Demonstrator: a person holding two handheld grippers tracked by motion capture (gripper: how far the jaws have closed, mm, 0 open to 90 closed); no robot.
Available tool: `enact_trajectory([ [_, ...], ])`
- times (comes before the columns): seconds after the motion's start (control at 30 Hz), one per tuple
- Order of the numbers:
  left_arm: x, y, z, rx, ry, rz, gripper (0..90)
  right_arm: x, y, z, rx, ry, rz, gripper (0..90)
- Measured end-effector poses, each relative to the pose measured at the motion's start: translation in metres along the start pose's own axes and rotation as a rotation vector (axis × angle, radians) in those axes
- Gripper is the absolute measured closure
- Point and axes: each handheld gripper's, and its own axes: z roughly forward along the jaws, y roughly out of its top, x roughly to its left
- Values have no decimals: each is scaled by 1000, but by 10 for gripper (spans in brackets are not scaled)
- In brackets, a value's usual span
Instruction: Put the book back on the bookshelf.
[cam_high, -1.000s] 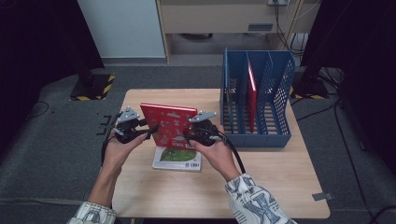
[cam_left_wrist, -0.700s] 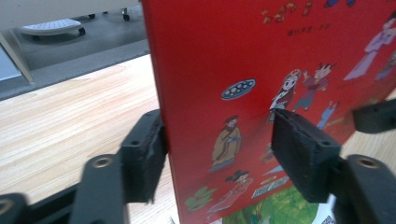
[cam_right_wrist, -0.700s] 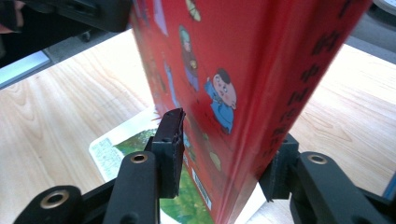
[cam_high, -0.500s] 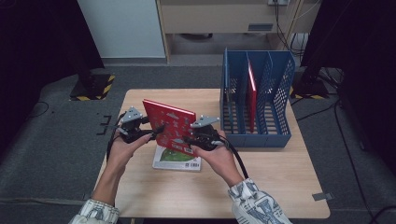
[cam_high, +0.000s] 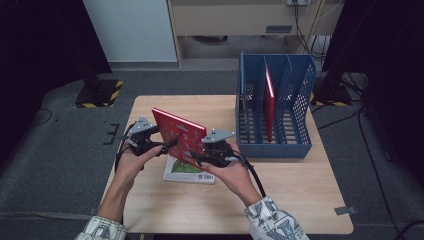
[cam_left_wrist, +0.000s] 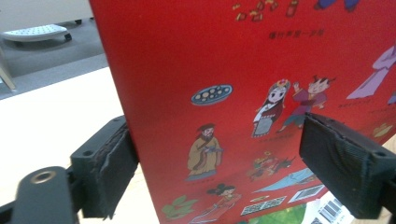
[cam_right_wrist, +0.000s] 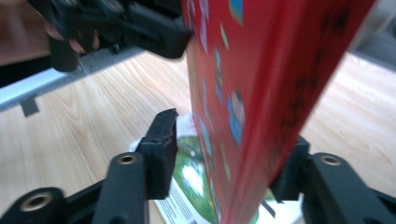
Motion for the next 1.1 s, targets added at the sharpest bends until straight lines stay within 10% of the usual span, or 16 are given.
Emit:
enact_trajectory([
  [0.33,-1,0,0,1,8,9,125,1,14,0,-67,34,-53,302],
  [0.7,-5,2,6,0,-17,23,128,-5,20,-10,-99,21,-50,628],
  [1.1,-7,0,10,-15,-23,13,84,-10,26,-13,-120,33,-33,704],
])
